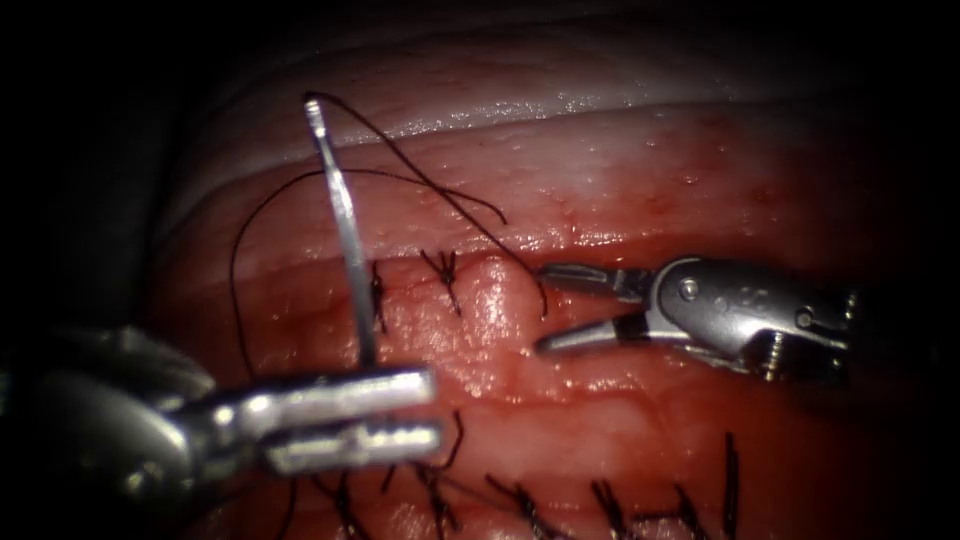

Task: Wound Closure
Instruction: Grip suture near tissue and pull away from tissue with right hand. Repeat until only a short tail remains on top side.

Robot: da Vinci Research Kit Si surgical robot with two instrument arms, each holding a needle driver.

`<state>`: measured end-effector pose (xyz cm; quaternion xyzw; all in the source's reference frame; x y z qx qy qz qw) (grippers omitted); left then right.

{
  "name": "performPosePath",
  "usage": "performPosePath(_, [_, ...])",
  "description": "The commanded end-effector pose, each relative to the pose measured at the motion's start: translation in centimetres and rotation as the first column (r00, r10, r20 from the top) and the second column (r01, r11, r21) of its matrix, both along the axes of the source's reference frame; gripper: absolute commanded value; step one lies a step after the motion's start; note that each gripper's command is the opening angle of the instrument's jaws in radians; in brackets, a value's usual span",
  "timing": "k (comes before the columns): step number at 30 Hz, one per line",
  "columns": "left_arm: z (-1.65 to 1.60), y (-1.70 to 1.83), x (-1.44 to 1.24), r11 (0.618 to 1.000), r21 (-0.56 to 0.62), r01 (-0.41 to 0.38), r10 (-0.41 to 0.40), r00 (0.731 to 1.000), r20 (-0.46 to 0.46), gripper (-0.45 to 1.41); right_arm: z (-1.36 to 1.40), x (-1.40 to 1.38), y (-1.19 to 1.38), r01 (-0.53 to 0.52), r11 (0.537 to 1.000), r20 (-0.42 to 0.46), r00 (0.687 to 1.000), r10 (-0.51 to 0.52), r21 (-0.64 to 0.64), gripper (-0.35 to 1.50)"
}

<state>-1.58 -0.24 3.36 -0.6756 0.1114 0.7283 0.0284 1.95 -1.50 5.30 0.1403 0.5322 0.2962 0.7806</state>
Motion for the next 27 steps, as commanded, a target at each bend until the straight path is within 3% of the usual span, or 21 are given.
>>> performPosePath(1, [0.02, 0.0, -0.05, 1.0, -0.001, 0.0, 0.0, 1.0, 0.0, -0.45, 0.07, 0.07, 0.01, -0.016, 1.0, 0.01, 1.0, 0.016, 0.014, 0.86])
performPosePath(5, [-0.02, -0.02, -0.08, 1.0, -0.002, 0.001, -0.001, 1.0, -0.001, -0.45, 0.11, 0.15, -0.02, -0.016, 1.0, 0.0, 1.0, 0.016, 0.023, 0.81])
performPosePath(7, [-0.04, -0.04, -0.09, 1.0, -0.003, 0.001, -0.001, 1.0, -0.001, -0.45, 0.18, 0.24, -0.09, -0.003, 1.0, -0.011, 1.0, 0.003, 0.029, 0.66])
performPosePath(8, [-0.05, -0.04, -0.09, 1.0, -0.003, 0.002, -0.002, 1.0, -0.002, -0.45, 0.21, 0.26, -0.12, 0.008, 0.999, -0.014, 1.0, -0.008, 0.034, 0.09])
performPosePath(10, [-0.05, -0.04, -0.09, 1.0, -0.003, 0.002, -0.002, 1.0, -0.002, -0.45, 0.23, 0.27, -0.14, 0.011, 0.997, -0.001, 1.0, -0.011, 0.07, -0.35])
performPosePath(16, [0.01, -0.02, -0.09, 1.0, -0.003, 0.001, -0.001, 1.0, 0.001, -0.45, 0.11, 0.18, -0.13, 0.031, 0.995, 0.003, 1.0, -0.031, 0.091, -0.35])
performPosePath(20, [0.18, 0.0, -0.08, 0.999, 0.045, -0.016, 0.017, 1.0, -0.006, -0.45, -0.1, 0.1, -0.26, 0.041, 0.995, -0.004, 0.999, -0.041, 0.096, -0.35])
performPosePath(25, [0.37, -0.13, -0.11, 0.986, 0.126, -0.105, 0.114, 0.991, -0.068, -0.45, -0.5, 0.04, -0.57, 0.064, 0.993, -0.024, 0.998, -0.062, 0.099, -0.35])
performPosePath(27, [0.38, -0.28, -0.21, 0.967, 0.187, -0.174, 0.188, 0.98, -0.06, -0.45, -0.84, 0.04, -0.83, 0.101, 0.99, -0.036, 0.995, -0.097, 0.103, -0.35])
